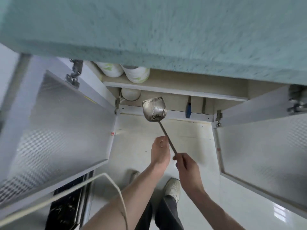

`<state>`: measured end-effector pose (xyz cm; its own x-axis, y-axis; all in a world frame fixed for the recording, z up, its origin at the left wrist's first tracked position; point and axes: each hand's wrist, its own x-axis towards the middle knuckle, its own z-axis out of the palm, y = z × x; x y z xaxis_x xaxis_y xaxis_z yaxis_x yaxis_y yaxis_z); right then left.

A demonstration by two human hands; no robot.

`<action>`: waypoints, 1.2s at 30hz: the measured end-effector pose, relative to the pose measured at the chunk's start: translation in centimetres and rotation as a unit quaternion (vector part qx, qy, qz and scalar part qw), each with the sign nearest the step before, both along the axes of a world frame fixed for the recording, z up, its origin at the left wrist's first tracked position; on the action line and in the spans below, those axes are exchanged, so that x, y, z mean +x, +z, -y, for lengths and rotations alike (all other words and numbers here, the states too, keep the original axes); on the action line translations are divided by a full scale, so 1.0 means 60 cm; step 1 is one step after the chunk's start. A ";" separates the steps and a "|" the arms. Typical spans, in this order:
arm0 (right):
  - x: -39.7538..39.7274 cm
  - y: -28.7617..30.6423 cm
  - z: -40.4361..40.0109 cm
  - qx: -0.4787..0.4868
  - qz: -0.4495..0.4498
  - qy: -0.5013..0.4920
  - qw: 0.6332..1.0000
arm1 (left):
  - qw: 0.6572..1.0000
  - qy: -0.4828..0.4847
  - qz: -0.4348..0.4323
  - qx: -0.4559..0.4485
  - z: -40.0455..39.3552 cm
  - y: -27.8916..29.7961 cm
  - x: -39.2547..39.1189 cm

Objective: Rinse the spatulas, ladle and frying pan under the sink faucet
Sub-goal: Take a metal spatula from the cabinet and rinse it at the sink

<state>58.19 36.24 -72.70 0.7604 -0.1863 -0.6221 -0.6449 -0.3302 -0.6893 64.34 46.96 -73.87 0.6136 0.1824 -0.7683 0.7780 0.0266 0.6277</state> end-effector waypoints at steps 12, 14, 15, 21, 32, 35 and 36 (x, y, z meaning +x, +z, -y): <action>-0.064 0.367 0.000 -0.029 -0.001 0.098 0.995 | 0.980 0.140 -0.030 -0.136 -0.053 0.372 -0.051; -0.074 0.422 0.004 -0.032 -0.001 0.095 0.995 | 0.975 0.158 -0.035 -0.153 -0.059 0.420 -0.069; -0.079 0.448 0.006 -0.035 0.000 0.089 0.995 | 0.972 0.168 -0.038 -0.160 -0.062 0.441 -0.076; -0.112 0.581 0.018 -0.019 0.038 0.015 0.999 | 0.961 0.184 -0.022 -0.206 -0.059 0.561 -0.095; -0.226 0.720 0.070 -0.002 0.125 -0.212 0.969 | 0.961 -0.032 0.024 -0.272 0.067 0.706 -0.107; -0.263 0.741 0.101 0.001 0.155 -0.266 0.951 | 0.955 -0.103 0.028 -0.275 0.137 0.727 -0.119; -0.275 0.748 0.113 0.006 0.165 -0.285 0.944 | 0.953 -0.125 0.030 -0.274 0.162 0.734 -0.125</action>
